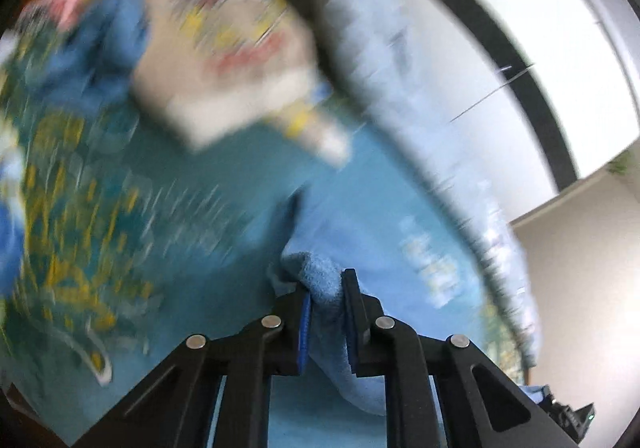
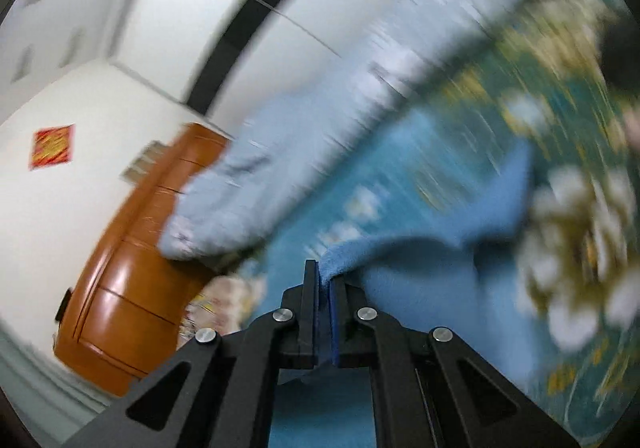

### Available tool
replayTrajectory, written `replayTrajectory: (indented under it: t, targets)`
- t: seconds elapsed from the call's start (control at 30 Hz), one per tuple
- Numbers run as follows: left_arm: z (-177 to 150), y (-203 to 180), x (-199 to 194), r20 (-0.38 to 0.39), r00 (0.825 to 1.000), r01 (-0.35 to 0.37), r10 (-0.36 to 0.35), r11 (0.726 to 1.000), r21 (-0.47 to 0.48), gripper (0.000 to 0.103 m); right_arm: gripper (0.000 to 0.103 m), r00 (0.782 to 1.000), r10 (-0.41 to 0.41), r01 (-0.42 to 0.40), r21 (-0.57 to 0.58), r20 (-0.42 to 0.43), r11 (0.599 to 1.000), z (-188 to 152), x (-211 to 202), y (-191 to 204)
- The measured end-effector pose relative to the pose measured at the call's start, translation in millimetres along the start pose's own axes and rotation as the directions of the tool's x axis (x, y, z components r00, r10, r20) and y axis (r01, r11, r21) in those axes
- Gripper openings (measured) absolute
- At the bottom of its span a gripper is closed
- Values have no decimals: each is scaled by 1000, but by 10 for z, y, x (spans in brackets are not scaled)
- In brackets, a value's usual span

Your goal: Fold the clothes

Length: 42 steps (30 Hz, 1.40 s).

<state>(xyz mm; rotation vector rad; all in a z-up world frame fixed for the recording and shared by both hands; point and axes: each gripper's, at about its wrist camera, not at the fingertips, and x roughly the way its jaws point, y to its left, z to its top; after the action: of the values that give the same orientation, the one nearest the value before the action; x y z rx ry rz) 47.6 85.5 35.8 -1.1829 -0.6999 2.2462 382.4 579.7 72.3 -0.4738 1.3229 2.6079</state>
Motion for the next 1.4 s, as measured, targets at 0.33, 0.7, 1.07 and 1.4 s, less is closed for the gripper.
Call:
replayTrajectory:
  t: [0.33,0.7,1.07,1.4]
  targets:
    - [-350,442,-152,-41,998,-37,39,998,50,15,4,987,-78,69,-67,-140,995,-783,-348,-385]
    - [-679,951,-15,-107,973,-203,203,979,10,14,6,885,-209,226,-9,-416,974,-1767,-485,-1083]
    - [-609,735,-231,-37,927,-366,372,923,117,42,48,901,-413,328,-414,-134,849,-1096,-463,-306]
    - [-646,561,-449,-20,934,-349,356,924,154,58,47,769,-633,393,-713,-91,580,-1030,699,-15]
